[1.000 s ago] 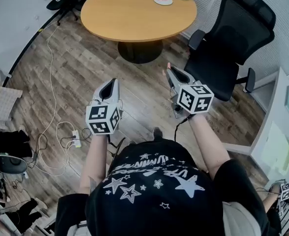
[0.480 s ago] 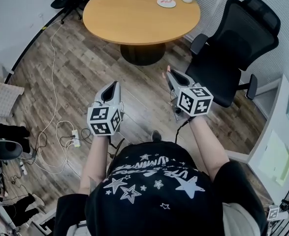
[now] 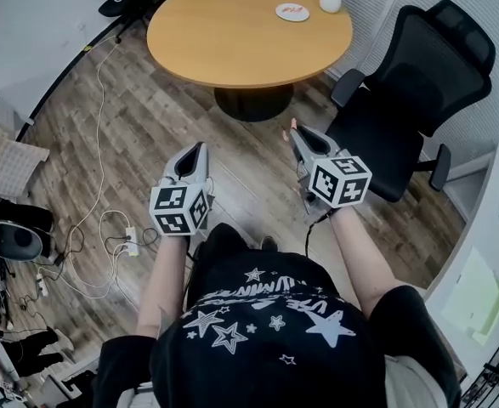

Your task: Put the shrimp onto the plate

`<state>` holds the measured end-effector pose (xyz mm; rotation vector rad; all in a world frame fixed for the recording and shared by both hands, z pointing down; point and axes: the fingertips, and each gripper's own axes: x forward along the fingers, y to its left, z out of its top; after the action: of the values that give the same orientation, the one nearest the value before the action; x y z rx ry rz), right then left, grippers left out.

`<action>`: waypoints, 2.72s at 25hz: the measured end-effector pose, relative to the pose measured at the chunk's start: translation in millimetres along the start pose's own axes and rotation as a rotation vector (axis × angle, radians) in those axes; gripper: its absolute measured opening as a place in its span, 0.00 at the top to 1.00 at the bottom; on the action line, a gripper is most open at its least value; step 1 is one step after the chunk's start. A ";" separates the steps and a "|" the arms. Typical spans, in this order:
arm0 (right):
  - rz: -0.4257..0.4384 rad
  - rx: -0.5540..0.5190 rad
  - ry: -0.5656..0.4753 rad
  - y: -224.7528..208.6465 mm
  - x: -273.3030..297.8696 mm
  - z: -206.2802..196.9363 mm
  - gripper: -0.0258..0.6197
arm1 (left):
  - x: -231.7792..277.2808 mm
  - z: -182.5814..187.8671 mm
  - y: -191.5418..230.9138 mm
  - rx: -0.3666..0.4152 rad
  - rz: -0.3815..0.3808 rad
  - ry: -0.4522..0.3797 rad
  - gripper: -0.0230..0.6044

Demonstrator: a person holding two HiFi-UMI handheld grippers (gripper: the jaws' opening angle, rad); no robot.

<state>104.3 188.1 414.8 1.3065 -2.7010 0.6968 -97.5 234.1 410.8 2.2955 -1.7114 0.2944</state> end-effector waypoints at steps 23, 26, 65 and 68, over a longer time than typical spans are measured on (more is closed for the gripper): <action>-0.133 0.061 0.064 -57.3 178.6 33.0 0.87 | 163.4 34.5 128.1 -0.042 -0.104 0.033 0.96; -0.152 0.071 0.061 -59.9 203.5 45.0 0.87 | 181.1 41.9 146.5 -0.050 -0.120 0.033 0.96; -0.320 0.246 0.038 -258.1 331.3 132.9 0.86 | 418.8 124.9 158.3 0.017 -0.233 0.085 0.96; -0.314 0.252 0.037 -277.8 343.9 142.1 0.86 | 443.6 130.1 155.6 0.019 -0.233 0.092 0.96</action>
<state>114.6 -272.2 474.8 1.7031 -2.3565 1.0310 -119.7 -252.2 441.3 2.4240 -1.3874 0.3632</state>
